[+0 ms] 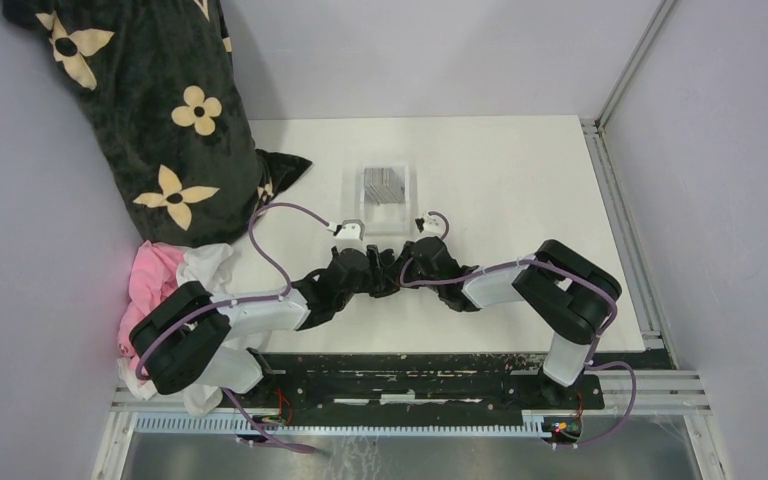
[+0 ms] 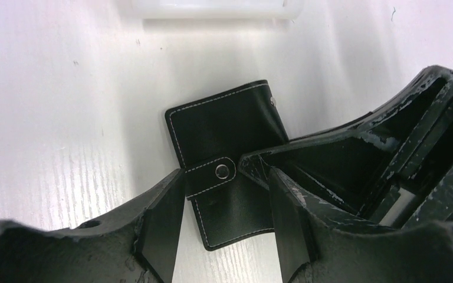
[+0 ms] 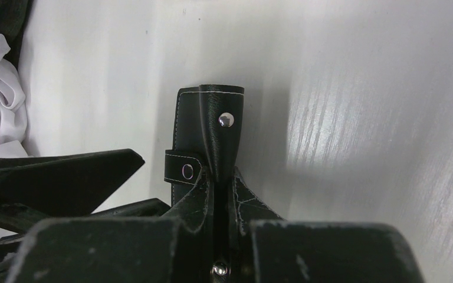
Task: Put the credit cards into the card holder
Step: Open the card holder at the center of the board.
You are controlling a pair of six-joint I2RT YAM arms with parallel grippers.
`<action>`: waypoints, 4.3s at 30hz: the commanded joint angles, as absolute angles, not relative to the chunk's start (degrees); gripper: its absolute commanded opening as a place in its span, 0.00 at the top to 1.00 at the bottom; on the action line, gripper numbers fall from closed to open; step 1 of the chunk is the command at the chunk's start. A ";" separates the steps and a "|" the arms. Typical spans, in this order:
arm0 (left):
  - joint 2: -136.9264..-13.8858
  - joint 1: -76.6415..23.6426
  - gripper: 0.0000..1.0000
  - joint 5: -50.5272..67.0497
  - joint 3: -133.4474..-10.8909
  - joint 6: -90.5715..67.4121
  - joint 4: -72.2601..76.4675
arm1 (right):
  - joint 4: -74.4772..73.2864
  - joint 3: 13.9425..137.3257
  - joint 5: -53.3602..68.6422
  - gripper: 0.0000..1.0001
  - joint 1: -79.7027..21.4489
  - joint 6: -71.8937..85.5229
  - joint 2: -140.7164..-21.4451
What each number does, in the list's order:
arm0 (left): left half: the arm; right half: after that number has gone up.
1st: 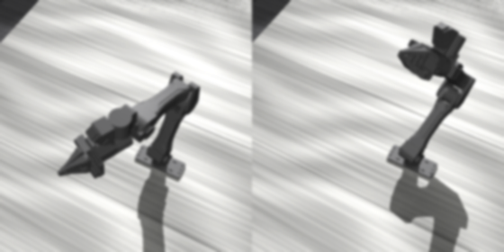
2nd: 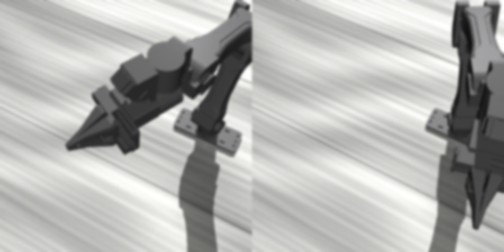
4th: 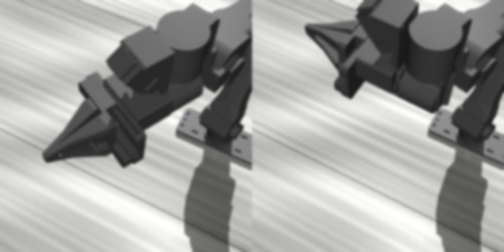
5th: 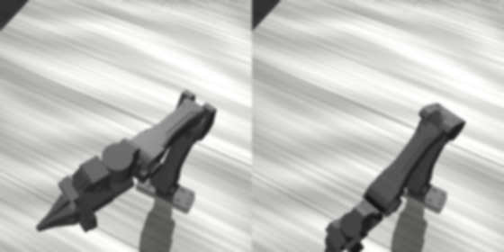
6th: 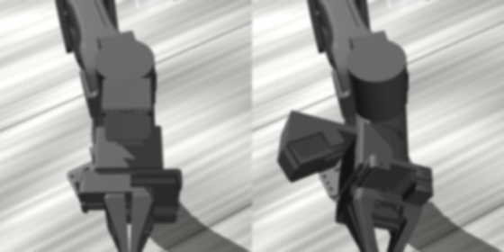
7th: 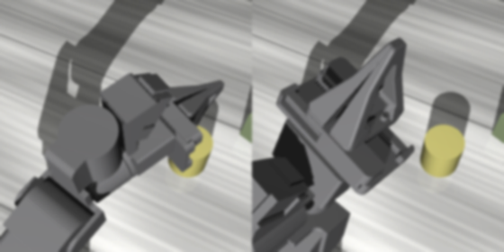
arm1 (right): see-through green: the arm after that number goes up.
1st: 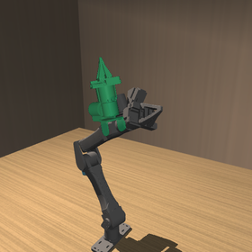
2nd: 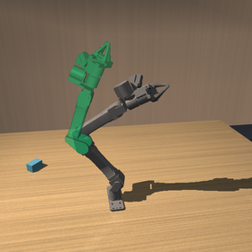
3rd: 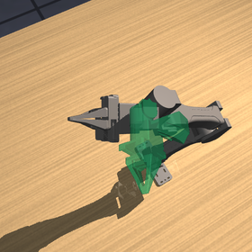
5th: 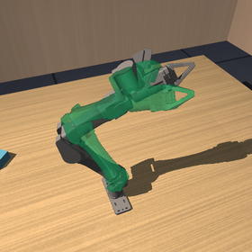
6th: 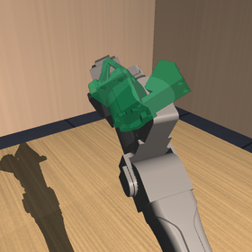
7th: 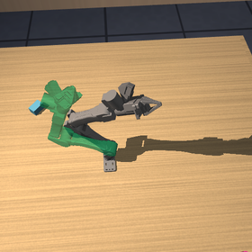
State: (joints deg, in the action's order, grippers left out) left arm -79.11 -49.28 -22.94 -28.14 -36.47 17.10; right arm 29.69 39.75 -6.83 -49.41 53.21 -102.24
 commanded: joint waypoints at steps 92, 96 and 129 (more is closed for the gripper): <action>-105.87 -61.34 0.65 -50.12 -25.09 -8.61 55.04 | 18.70 39.65 -7.12 0.99 -51.04 51.24 -98.49; -104.25 -59.73 0.69 -49.62 -24.55 -11.08 55.15 | 19.69 38.57 -6.47 0.99 -49.92 51.74 -98.44; -90.02 -44.30 0.55 -38.20 -17.61 -31.20 46.19 | 22.76 36.04 -4.00 0.99 -46.48 52.20 -99.60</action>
